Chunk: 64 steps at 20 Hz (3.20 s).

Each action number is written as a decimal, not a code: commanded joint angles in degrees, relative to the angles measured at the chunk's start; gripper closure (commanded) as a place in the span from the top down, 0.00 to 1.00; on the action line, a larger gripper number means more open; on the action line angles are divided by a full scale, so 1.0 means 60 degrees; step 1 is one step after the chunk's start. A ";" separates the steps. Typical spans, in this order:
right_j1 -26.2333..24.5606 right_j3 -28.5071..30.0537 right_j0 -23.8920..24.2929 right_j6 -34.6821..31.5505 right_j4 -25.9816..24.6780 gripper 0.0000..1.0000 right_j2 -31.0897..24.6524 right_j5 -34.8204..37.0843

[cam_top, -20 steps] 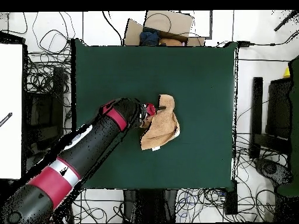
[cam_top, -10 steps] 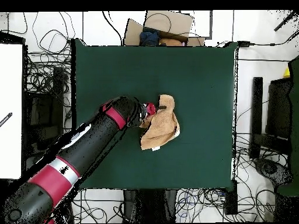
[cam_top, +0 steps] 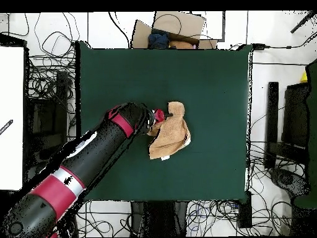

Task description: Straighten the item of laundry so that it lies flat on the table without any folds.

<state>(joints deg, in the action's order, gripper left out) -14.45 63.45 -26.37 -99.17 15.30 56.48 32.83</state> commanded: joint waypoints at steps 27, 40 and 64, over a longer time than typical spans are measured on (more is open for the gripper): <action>0.1766 0.2286 0.0104 -0.4430 0.3268 0.00 -0.2961 -0.2143; 0.1844 0.1633 0.0056 -0.4153 0.3403 0.00 -0.2876 -0.0302; -0.0948 -0.1230 -0.0779 -0.6074 0.2838 0.00 0.0232 0.3237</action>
<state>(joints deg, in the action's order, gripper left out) -15.77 60.73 -30.58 -115.88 32.49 59.40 51.01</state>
